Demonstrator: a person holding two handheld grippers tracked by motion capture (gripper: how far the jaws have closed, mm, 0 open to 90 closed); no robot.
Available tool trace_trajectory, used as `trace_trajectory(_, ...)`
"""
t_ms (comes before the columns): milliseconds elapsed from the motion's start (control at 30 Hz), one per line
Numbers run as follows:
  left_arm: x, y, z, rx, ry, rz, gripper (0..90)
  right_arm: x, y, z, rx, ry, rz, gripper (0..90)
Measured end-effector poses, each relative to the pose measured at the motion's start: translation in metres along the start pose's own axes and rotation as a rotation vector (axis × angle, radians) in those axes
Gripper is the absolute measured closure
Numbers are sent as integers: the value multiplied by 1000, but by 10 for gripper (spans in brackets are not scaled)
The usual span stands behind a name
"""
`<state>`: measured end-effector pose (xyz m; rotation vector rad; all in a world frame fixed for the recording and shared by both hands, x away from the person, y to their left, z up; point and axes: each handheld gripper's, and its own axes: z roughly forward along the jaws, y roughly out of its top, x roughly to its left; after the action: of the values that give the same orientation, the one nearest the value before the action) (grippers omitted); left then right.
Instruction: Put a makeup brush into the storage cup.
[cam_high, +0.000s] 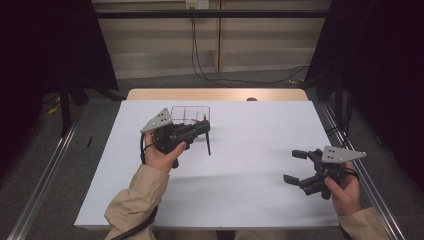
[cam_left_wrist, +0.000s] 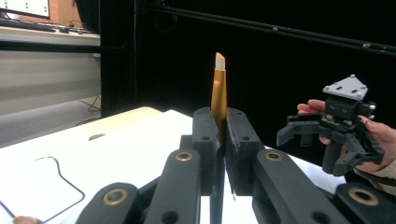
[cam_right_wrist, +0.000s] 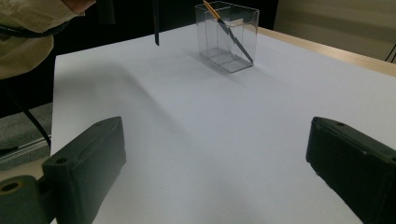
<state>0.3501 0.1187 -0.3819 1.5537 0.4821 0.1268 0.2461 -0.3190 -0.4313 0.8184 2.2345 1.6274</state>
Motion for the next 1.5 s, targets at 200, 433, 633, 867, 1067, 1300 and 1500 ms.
trace_trajectory(200,6,4,1,-5,17,0,836,0,0,0,0,1,-1,41)
trace_trajectory(433,14,10,1,-7,40,6,836,-1,0,0,1,1,-2,41)
trace_trajectory(633,20,17,1,-17,61,12,836,-1,0,0,2,1,-2,42)
trace_trajectory(867,28,24,2,-31,93,26,836,0,0,0,-2,0,-3,41)
trace_trajectory(1067,34,30,3,-39,117,35,836,1,0,0,1,2,-11,41)
trace_trajectory(1300,41,34,8,-48,134,35,836,1,0,0,2,2,-10,41)
trace_trajectory(1500,46,36,14,-45,155,41,835,1,0,0,4,4,-9,41)
